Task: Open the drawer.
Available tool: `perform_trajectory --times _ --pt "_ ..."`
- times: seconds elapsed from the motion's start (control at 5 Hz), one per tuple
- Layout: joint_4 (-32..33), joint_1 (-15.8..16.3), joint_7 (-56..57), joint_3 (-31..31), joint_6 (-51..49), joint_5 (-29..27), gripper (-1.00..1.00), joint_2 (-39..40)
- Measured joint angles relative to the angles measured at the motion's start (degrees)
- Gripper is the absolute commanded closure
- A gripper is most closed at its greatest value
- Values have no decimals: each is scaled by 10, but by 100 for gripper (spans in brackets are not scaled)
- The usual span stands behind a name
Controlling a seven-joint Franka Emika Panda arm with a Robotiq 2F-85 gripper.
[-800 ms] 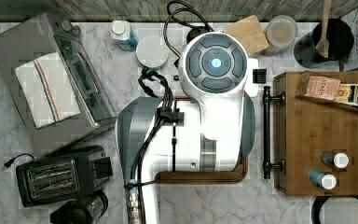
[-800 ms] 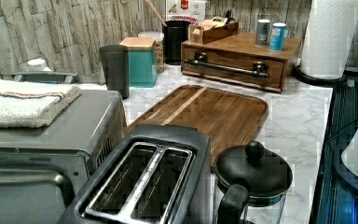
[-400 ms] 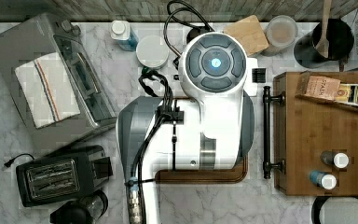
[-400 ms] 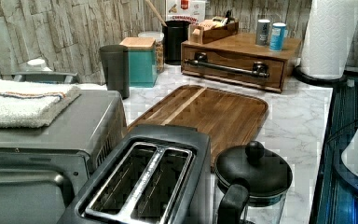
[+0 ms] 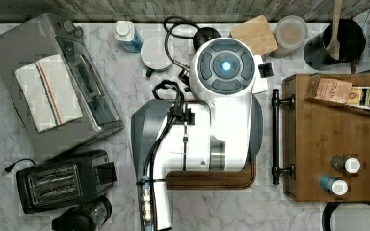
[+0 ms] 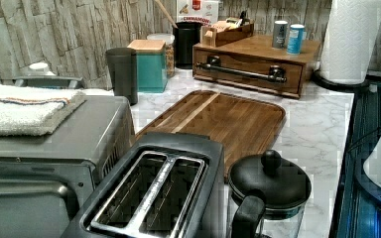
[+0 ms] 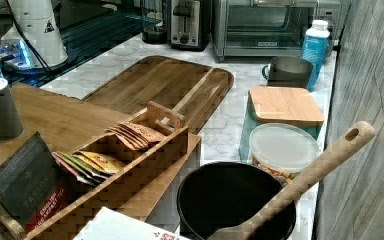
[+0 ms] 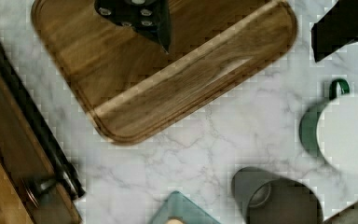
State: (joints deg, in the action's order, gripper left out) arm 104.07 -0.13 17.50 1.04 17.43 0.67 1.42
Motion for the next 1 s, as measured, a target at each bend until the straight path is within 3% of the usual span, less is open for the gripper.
perform_trajectory --times 0.6,1.0 --pt "124 -5 312 47 95 30 -100 -41" --pt "125 -57 410 83 141 29 -100 -13"
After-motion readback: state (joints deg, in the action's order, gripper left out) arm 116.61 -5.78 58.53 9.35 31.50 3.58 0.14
